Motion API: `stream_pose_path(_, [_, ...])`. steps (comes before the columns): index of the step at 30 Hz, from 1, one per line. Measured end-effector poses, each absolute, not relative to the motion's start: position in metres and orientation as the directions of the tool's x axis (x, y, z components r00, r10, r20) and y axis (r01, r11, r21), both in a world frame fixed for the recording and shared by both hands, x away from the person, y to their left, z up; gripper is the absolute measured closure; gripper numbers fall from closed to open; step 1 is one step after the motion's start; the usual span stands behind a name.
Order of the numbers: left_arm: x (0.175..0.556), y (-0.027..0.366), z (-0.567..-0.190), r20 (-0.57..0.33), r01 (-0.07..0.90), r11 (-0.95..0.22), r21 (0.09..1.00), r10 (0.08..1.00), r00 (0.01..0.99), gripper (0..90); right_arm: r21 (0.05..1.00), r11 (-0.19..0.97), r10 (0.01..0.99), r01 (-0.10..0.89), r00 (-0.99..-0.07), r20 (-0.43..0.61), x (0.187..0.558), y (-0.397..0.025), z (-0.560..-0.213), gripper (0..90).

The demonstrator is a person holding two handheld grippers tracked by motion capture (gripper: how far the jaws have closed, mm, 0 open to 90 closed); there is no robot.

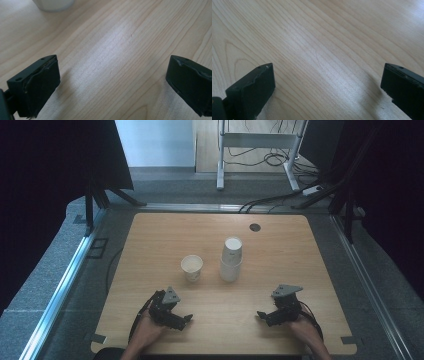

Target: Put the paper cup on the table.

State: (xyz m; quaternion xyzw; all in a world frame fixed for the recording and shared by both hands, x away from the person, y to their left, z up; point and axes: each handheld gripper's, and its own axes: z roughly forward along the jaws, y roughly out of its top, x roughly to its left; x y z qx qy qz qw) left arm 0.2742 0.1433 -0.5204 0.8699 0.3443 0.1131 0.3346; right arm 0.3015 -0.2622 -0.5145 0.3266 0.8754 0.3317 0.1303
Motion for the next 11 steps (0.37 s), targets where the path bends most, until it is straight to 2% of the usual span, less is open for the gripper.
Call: stream_pose_path(11, [0.2736, 0.1412, -0.5222, -0.029, 0.523, -0.536, 0.663, 0.679, 0.733, 0.0, 0.695, 0.532, 0.671, 0.483, -0.741, 0.001, 0.3012, -0.2644, -0.5205, 0.0])
